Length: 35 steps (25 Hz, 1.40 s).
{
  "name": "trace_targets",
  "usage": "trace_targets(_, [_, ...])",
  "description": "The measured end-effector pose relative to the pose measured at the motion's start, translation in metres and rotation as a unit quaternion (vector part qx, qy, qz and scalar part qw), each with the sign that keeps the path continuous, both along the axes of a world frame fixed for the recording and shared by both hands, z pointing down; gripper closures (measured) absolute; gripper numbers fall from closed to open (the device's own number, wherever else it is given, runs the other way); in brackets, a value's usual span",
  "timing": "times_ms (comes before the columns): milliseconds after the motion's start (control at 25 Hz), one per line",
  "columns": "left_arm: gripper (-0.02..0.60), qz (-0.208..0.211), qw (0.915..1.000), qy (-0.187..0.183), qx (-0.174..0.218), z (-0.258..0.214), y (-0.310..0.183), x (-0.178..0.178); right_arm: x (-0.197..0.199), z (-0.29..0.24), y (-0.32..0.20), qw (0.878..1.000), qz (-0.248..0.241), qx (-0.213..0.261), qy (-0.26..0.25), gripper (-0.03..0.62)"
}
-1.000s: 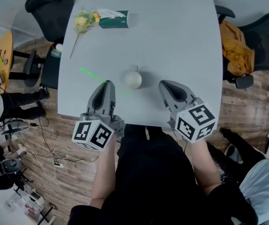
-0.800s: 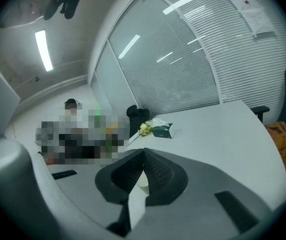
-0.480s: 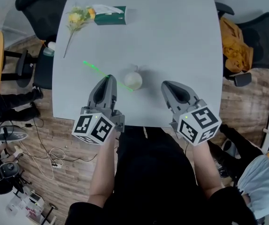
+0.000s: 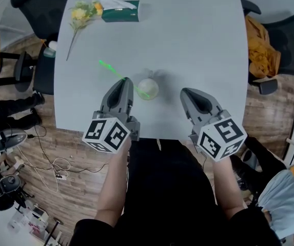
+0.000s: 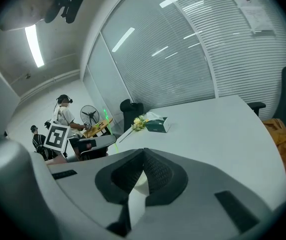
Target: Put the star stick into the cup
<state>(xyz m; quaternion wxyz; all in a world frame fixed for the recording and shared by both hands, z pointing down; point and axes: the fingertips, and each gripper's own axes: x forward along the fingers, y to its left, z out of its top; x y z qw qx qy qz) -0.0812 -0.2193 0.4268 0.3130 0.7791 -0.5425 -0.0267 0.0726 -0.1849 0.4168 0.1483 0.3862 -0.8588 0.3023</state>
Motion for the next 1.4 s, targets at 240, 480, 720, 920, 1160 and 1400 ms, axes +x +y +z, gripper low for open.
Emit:
trace_targets(240, [0.574,0.010,0.9998,0.006,-0.014,0.015,-0.007,0.006,0.000,0.010,-0.003,1.000,0.003,-0.013,0.005,0.585])
trace_targets(480, [0.574,0.025,0.9995,-0.003,-0.020,0.031,-0.007,0.012,0.001,0.019,-0.004,1.000,0.008,-0.025,0.009,0.585])
trace_targets(720, [0.575,0.026,0.9990,0.006,-0.035,0.043,-0.002,0.015,-0.001,0.024,-0.001,0.999,0.008,-0.035,0.008,0.585])
trace_targets(920, [0.574,0.023,0.9987,0.008,-0.046,0.050,0.002,0.013,-0.004,0.026,-0.001,0.999,0.007,-0.036,0.006,0.585])
trace_targets(1160, [0.574,0.030,0.9977,-0.001,-0.060,0.062,0.009,0.015,-0.005,0.028,0.000,0.999,0.006,-0.042,0.007,0.585])
trace_targets(1400, [0.574,0.034,0.9968,-0.008,-0.073,0.074,0.013,0.012,-0.007,0.031,0.001,0.999,0.005,-0.045,0.006,0.585])
